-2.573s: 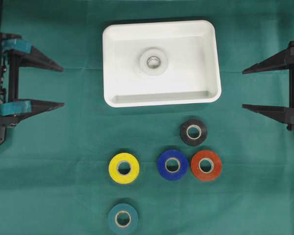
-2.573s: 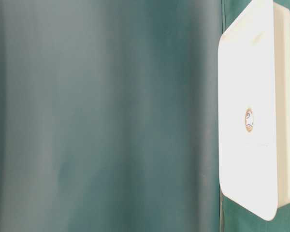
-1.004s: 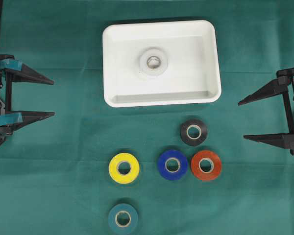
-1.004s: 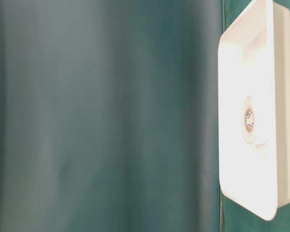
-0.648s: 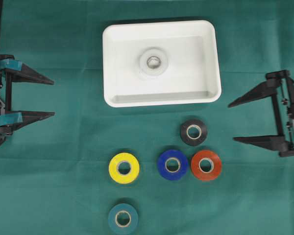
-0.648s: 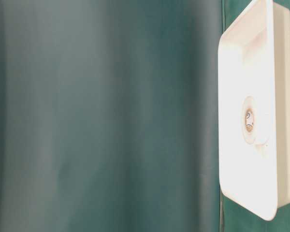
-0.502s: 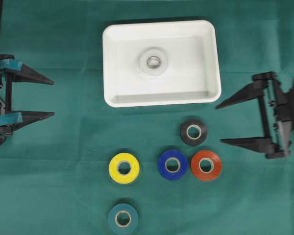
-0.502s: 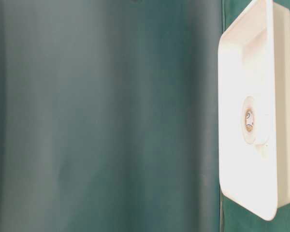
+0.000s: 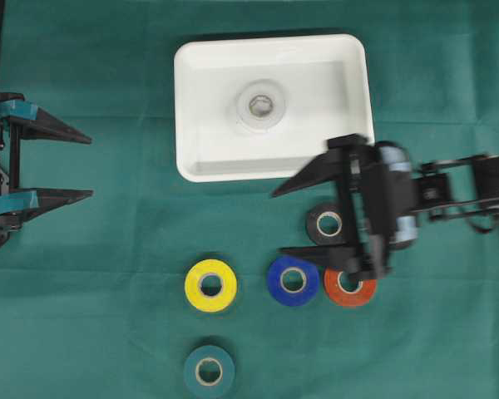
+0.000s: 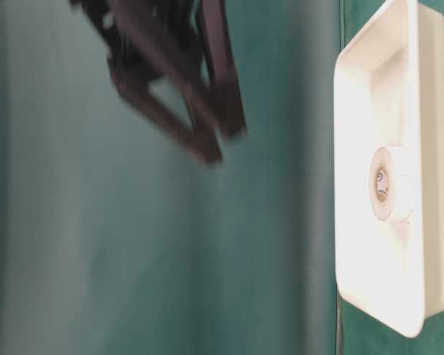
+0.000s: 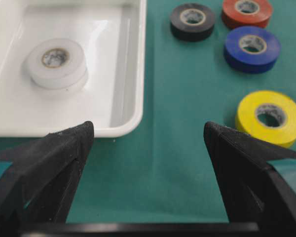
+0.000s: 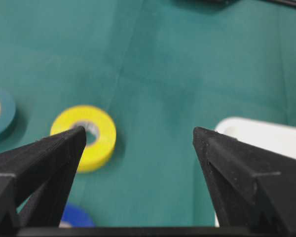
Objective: Pick up the tape from a random location and place it into the white case.
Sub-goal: 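Move the right gripper over the yellow tape roll, then lower the right gripper and close it on the yellow tape roll, then lift the yellow tape and carry it over the white tray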
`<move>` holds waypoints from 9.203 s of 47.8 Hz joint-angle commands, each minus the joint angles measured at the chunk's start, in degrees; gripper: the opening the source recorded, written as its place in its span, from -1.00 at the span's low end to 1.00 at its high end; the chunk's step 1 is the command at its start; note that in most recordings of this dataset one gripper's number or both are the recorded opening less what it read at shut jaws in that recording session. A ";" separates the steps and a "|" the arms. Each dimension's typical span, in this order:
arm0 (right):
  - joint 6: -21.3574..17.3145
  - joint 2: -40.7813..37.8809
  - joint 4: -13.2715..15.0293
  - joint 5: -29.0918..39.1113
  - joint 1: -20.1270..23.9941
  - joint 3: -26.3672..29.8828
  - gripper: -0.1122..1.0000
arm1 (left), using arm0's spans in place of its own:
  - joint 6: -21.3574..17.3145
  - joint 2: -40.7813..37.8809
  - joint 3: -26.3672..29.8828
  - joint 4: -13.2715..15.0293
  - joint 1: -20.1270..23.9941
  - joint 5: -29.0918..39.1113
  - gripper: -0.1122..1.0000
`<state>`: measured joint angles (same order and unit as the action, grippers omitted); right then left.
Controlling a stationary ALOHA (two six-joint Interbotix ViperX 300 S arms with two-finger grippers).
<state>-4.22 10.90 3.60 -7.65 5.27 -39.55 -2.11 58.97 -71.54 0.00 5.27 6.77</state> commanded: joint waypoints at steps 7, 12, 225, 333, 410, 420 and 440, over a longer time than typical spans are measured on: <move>0.09 -7.12 -0.18 2.64 0.62 10.99 0.84 | 0.09 -0.62 0.70 0.09 0.09 -0.35 0.88; 0.09 -10.02 -0.18 3.43 0.97 14.77 0.84 | 0.09 -0.62 0.79 0.09 0.09 -0.26 0.88; -9.23 -41.40 -0.79 42.28 3.52 43.42 0.83 | 0.09 -0.62 0.70 0.09 0.09 0.79 0.88; -8.00 -22.15 4.31 67.06 3.69 50.54 -0.24 | 0.09 -0.62 0.70 0.09 0.09 0.70 0.88; -8.53 -22.15 7.38 67.76 2.29 49.83 -0.24 | 0.09 -0.62 0.70 0.09 0.09 0.79 0.88; -8.44 -22.15 7.82 67.85 -1.67 48.78 -0.24 | 0.09 -0.70 0.70 0.09 0.09 0.79 0.88; -8.00 -22.15 9.49 66.27 -13.89 47.37 -0.24 | 0.09 -0.62 0.70 0.09 0.09 0.79 0.88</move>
<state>-12.30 -13.62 12.13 59.41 -6.42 7.38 -2.11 58.89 -71.54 0.00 5.19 7.91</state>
